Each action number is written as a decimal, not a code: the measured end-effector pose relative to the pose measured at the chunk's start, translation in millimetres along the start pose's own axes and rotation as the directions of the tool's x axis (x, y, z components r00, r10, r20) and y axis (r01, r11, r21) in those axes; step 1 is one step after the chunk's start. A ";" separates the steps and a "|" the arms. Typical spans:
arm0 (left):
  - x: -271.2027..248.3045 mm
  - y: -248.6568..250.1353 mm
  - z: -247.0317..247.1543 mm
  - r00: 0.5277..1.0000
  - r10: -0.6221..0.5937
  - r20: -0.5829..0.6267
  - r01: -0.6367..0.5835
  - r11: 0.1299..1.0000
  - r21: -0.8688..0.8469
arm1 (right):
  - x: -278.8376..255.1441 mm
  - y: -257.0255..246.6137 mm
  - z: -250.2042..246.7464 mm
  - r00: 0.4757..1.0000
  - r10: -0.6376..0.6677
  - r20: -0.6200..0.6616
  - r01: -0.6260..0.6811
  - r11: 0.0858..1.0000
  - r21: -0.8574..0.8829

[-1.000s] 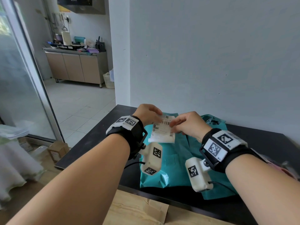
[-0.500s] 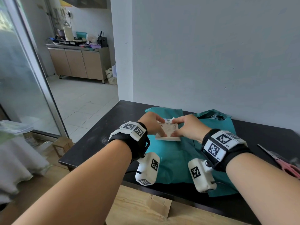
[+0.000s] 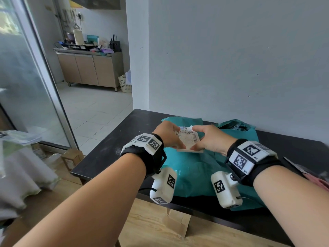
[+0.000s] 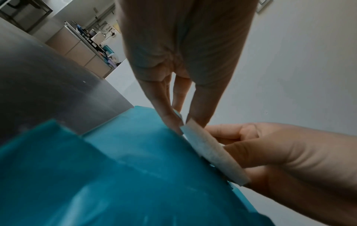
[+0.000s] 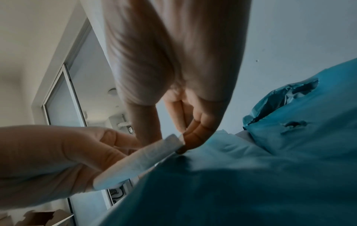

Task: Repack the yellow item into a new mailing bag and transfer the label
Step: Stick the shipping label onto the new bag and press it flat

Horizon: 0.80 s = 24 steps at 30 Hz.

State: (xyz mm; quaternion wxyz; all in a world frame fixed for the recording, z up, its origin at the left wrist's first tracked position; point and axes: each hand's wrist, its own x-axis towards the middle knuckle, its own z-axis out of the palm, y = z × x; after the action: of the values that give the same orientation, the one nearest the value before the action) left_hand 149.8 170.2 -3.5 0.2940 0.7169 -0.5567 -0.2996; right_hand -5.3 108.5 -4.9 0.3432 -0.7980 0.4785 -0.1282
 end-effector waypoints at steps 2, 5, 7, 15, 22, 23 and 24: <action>-1.2 -2.6 2.9 1.000 -0.010 0.011 0.010 1.000 0.026 | -1.8 2.5 2.5 0.999 0.005 0.033 -0.004 1.000 -0.022; -2.9 -6.2 7.9 0.999 -0.027 0.042 0.022 0.993 0.117 | -2.7 5.1 5.7 0.996 -0.017 0.085 0.025 0.995 -0.100; -1.9 -9.4 8.2 0.997 -0.034 0.075 0.019 0.982 0.189 | -3.0 5.6 5.3 0.993 -0.022 0.118 0.043 0.982 -0.183; -3.6 -16.0 -1.4 0.967 -0.114 0.227 -0.009 0.877 0.480 | -3.6 23.6 2.5 0.977 -0.076 0.198 0.107 0.983 -0.151; -1.1 -6.3 -0.5 0.970 -0.049 0.238 -0.105 0.801 0.589 | -5.0 19.8 -0.1 0.980 -0.149 0.132 0.184 0.932 -0.312; 0.4 -6.0 -0.9 0.967 -0.056 0.248 -0.109 0.790 0.604 | -4.9 18.6 0.1 0.979 -0.136 0.152 0.183 0.917 -0.354; 2.1 -6.3 -1.3 0.964 -0.059 0.258 -0.116 0.785 0.609 | -4.9 18.3 0.8 0.979 -0.095 0.180 0.161 0.902 -0.401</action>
State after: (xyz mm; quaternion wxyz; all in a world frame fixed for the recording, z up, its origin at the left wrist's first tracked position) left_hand 155.1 169.6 -7.7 -0.0295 0.7185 -0.6688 -0.1884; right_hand -19.7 107.4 -17.1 0.1938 -0.8899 0.4127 0.0165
